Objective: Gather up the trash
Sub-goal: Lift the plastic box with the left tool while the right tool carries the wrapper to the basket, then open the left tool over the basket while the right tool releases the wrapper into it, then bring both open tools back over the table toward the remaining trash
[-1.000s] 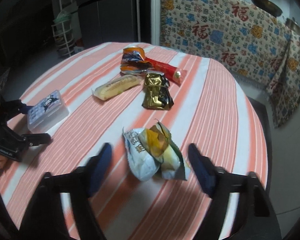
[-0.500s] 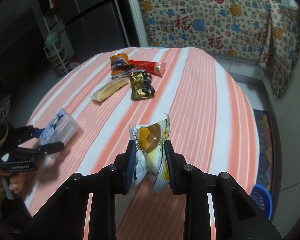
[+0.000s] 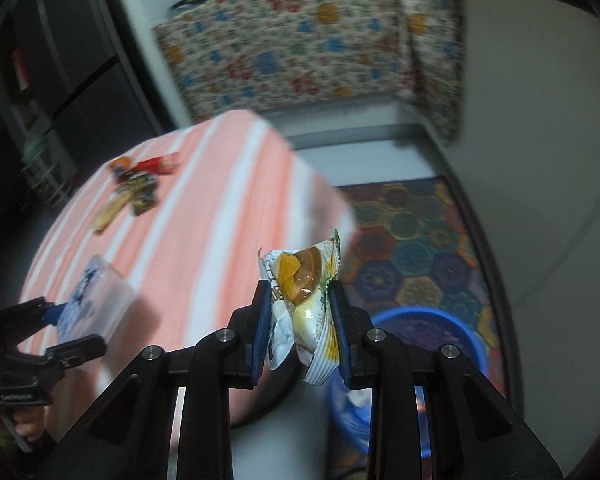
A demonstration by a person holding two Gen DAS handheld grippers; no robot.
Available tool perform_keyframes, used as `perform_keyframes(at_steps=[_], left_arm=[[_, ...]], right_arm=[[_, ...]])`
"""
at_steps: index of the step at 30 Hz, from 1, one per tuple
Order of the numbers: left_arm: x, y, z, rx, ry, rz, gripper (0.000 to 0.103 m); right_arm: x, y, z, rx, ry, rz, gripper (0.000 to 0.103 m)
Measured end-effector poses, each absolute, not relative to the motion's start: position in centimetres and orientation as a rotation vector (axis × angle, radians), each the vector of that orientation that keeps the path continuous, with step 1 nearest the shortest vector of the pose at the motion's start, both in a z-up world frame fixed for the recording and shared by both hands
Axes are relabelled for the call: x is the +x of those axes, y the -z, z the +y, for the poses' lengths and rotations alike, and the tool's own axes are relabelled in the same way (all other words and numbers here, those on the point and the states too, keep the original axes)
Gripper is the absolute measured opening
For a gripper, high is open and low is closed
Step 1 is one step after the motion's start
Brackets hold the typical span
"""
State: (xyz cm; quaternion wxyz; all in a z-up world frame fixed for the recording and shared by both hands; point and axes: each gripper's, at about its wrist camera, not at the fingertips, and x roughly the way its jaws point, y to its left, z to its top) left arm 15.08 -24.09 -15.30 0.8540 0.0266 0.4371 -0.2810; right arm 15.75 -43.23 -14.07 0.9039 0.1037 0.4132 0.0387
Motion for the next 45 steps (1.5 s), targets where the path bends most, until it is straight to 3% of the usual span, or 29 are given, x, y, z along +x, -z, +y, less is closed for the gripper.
perform_keyframes(at_steps=[13,25,28,30,34,40,45], left_arm=[[16.4,19.3,-38.9,0.107,0.746,1.012,0.062],[18.8,22.2,-42.4,0.105,0.758,1.067,0.063],[19.7,23.2,-43.2,0.096,0.759,1.087,0.071],[20.4,23.7,-43.4,0.093,0.749,1.092,0.071],[20.5,22.9,-42.8,0.063,0.736,1.069,0.071],[18.9,20.2,-39.3,0.087,0.686,0.992,0.071],[17.1,18.9,-33.3,0.121,0.598,0.942,0.071]], right_arm=[[12.3,17.0,-54.3,0.393,0.144,0.924,0.029],[12.0,17.9,-55.7,0.49,0.149,0.927,0.03],[12.0,18.0,-56.0,0.527,0.155,0.905,0.041],[12.0,17.8,-56.3,0.539,0.166,0.882,0.053],[11.7,16.9,-56.6,0.531,0.189,0.852,0.054],[12.1,15.5,-55.7,0.475,0.211,0.816,0.069],[13.3,14.9,-52.9,0.406,0.179,0.807,0.07]])
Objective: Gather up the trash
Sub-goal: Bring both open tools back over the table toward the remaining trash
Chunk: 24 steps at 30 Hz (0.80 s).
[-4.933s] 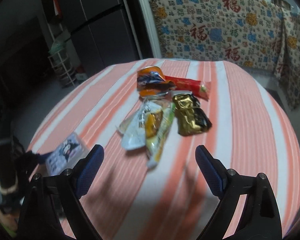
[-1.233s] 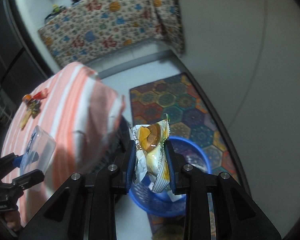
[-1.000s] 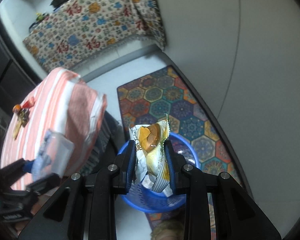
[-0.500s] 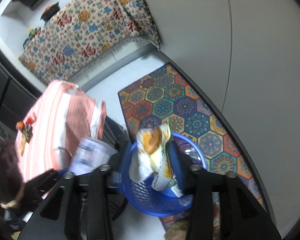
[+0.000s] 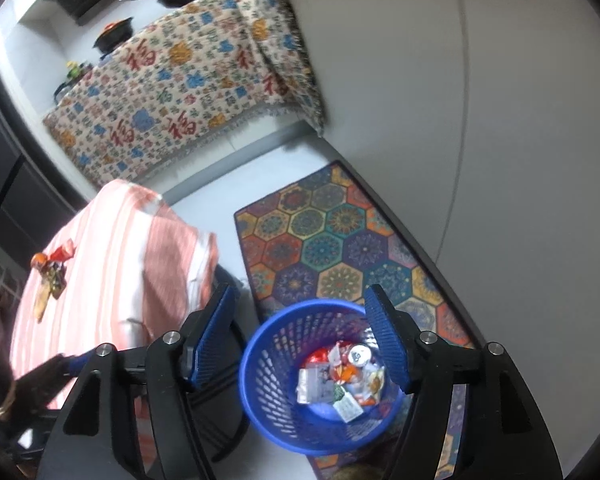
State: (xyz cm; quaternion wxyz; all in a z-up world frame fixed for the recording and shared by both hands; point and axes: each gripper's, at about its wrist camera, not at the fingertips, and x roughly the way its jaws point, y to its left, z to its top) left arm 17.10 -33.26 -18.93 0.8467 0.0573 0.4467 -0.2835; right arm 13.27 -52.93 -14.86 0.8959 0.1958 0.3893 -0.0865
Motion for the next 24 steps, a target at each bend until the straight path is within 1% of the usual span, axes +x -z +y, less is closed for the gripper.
perform_keyframes(at_steps=[3,7,12,16,17,19,21,22,23,24], left_arm=[[16.3,18.9,-28.9,0.135,0.513,0.935,0.071],[16.0,18.9,-22.4,0.137,0.377,0.921,0.071],[16.7,19.5,-15.0,0.124,0.218,0.922,0.071],[17.8,19.7,-10.6,0.118,0.13,0.922,0.071],[18.1,19.8,-9.6,0.115,0.12,0.922,0.073],[18.7,19.9,-8.3,0.112,0.103,0.916,0.075],[19.1,19.8,-7.7,0.12,0.093,0.918,0.083],[19.4,19.9,-7.3,0.128,0.084,0.923,0.091],[19.6,19.9,-6.9,0.134,0.073,0.927,0.097],[19.9,19.9,-6.5,0.134,0.069,0.929,0.097]], right_arm=[[14.2,14.7,-49.9,0.339,0.135,0.809,0.072],[15.9,14.7,-43.3,0.207,0.019,0.824,0.072],[17.5,15.4,-33.3,0.046,-0.167,0.846,0.086],[18.1,16.6,-26.8,-0.072,-0.266,0.862,0.088],[18.3,16.8,-25.4,-0.1,-0.282,0.862,0.089],[18.5,17.3,-23.5,-0.133,-0.296,0.861,0.091],[19.1,17.6,-22.2,-0.151,-0.298,0.866,0.094],[19.5,17.8,-21.8,-0.155,-0.294,0.871,0.095],[19.9,18.0,-21.6,-0.155,-0.291,0.878,0.096],[20.5,18.2,-21.4,-0.148,-0.289,0.888,0.097]])
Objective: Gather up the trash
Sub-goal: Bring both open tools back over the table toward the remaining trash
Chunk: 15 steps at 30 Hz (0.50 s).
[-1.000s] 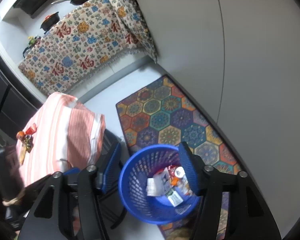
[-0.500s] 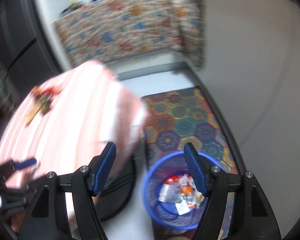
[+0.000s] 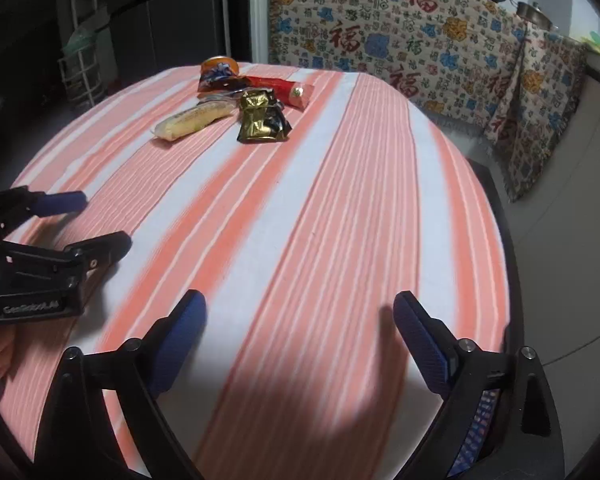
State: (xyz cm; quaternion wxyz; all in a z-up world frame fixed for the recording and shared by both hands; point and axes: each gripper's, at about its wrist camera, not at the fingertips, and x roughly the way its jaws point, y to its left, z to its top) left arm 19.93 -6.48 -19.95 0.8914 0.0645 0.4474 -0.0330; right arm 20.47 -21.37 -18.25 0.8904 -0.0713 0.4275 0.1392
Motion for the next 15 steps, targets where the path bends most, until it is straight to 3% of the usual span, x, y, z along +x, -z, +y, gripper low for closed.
perform_keyframes(at_steps=[4,15], left_arm=[[20.7,20.3,-5.0,0.078,0.081,0.941,0.103],[21.0,20.4,-4.7,0.059,0.08,0.936,0.103]], right_arm=[[22.1,18.9,-20.1,-0.131,-0.262,0.909,0.1],[23.6,19.0,-19.0,-0.113,-0.261,0.931,0.103]])
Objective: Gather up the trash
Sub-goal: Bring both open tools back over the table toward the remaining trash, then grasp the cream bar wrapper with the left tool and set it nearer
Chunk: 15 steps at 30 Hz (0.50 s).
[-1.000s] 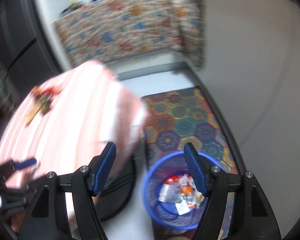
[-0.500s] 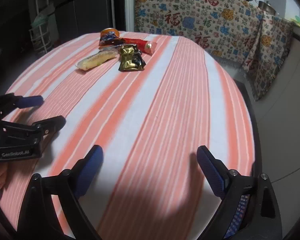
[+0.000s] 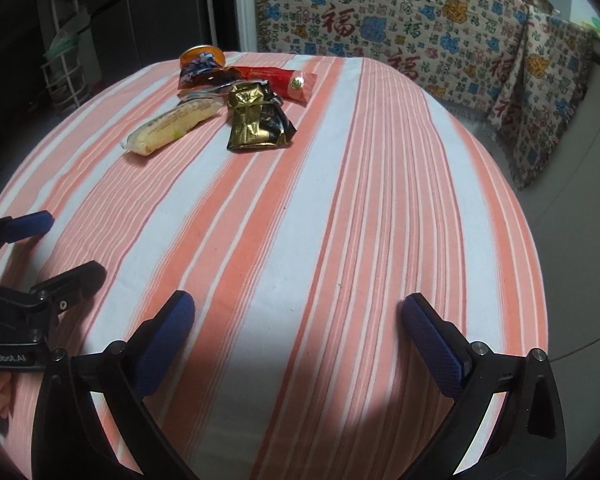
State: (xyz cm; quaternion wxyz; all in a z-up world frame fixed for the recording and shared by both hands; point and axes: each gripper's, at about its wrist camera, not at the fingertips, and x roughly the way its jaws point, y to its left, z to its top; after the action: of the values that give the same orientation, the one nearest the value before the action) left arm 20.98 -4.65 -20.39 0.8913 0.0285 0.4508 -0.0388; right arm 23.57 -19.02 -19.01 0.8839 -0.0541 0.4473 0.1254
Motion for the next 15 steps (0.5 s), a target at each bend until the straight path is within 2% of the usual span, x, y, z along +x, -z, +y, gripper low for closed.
perform_keyframes(at_steps=[10,15], left_arm=[[21.3,20.3,-4.6,0.06,0.087,0.938,0.103],[24.5,19.8,-4.7,0.149,0.243,0.991,0.103]], right_arm=[[23.6,19.1,-19.1,-0.106,-0.265,0.933,0.103],[23.7,19.0,-19.1,-0.103,-0.268,0.936,0.103]])
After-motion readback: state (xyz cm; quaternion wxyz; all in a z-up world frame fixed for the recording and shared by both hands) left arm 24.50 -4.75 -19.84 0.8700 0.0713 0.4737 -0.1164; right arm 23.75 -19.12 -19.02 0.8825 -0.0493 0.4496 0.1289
